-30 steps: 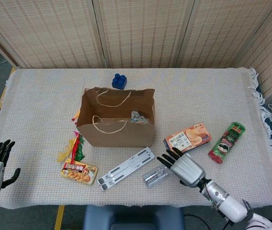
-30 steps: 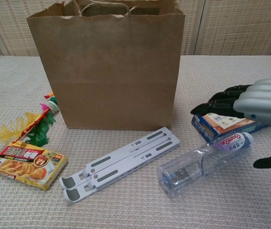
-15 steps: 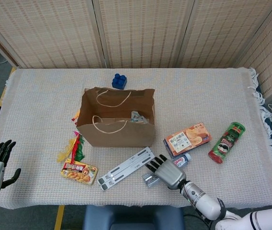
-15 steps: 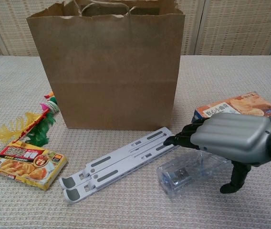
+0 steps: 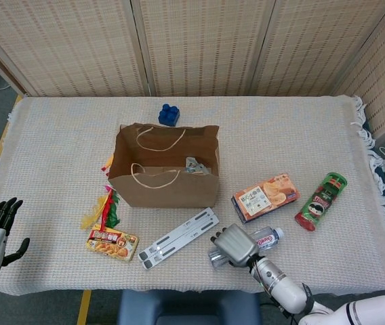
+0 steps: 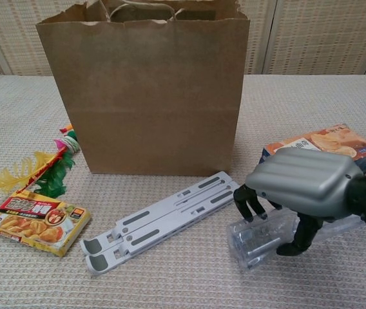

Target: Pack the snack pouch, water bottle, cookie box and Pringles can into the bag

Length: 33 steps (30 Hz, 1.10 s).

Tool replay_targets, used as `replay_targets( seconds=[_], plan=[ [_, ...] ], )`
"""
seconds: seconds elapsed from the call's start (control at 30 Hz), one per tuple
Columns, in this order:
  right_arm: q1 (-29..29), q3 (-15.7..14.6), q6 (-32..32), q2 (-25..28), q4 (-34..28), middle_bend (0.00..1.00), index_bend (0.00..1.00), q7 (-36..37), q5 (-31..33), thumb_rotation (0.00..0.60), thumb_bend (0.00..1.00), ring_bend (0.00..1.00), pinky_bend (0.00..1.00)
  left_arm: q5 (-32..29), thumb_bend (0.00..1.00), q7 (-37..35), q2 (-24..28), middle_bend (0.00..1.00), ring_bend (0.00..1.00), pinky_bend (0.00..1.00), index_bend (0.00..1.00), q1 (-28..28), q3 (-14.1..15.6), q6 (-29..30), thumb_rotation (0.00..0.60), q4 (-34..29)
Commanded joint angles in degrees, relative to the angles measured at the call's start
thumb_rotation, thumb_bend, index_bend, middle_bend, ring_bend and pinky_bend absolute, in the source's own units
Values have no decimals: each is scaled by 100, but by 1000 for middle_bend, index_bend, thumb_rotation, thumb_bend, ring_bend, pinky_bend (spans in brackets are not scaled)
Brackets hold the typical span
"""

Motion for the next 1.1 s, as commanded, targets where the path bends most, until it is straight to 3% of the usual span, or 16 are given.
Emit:
replay_targets(
  seconds=[0.03, 0.23, 0.4, 0.53, 0.67, 0.77, 0.87, 0.9, 0.97, 1.1],
  plan=[
    [-156, 143, 274, 368, -302, 544, 658, 513, -435, 600, 236, 588, 660, -2, 355, 7, -3, 0, 0, 0, 0, 2, 0, 3, 600, -4],
    [-327, 613, 772, 1021, -789, 544, 658, 1327, -989, 600, 238, 589, 660, -20, 356, 57, -16, 0, 0, 0, 0, 8, -6, 15, 600, -17],
    [-451, 1211, 1252, 1551, -1089, 544, 659, 2007, -1217, 600, 238, 589, 660, -26, 356, 74, -23, 0, 0, 0, 0, 11, -10, 22, 600, -21],
    [-459, 1814, 1553, 1846, -1216, 544, 659, 2417, -1009, 600, 238, 588, 660, -25, 354, 81, -24, 0, 0, 0, 0, 12, -9, 24, 600, -24],
    [-249, 2398, 1605, 2061, -1258, 545, 659, 2307, -522, 600, 238, 589, 660, -25, 354, 77, -24, 0, 0, 0, 0, 12, -10, 24, 600, -26],
    [-191, 2496, 1602, 2071, -1268, 545, 659, 2250, -407, 600, 238, 589, 660, -25, 354, 75, -23, 0, 0, 0, 0, 12, -9, 23, 600, -25],
    [107, 2878, 1621, 2007, -1228, 545, 659, 1972, -23, 600, 237, 589, 659, -24, 355, 69, -21, 0, 0, 0, 0, 10, -10, 19, 600, -25],
    [435, 3224, 1666, 1818, -1145, 545, 659, 1796, 199, 600, 238, 589, 659, -23, 355, 62, -19, 0, 0, 0, 0, 10, -8, 17, 600, -24],
    [884, 3586, 1851, 1384, -1014, 546, 658, 1454, 734, 600, 238, 589, 658, -17, 356, 37, -16, 0, 0, 0, 0, 10, -6, 15, 600, -15],
    [1549, 4093, 2385, 610, -766, 546, 658, 1100, 1267, 600, 238, 588, 658, -6, 356, -18, -11, 0, 0, 0, 0, 6, -4, 9, 600, 8]
  ],
)
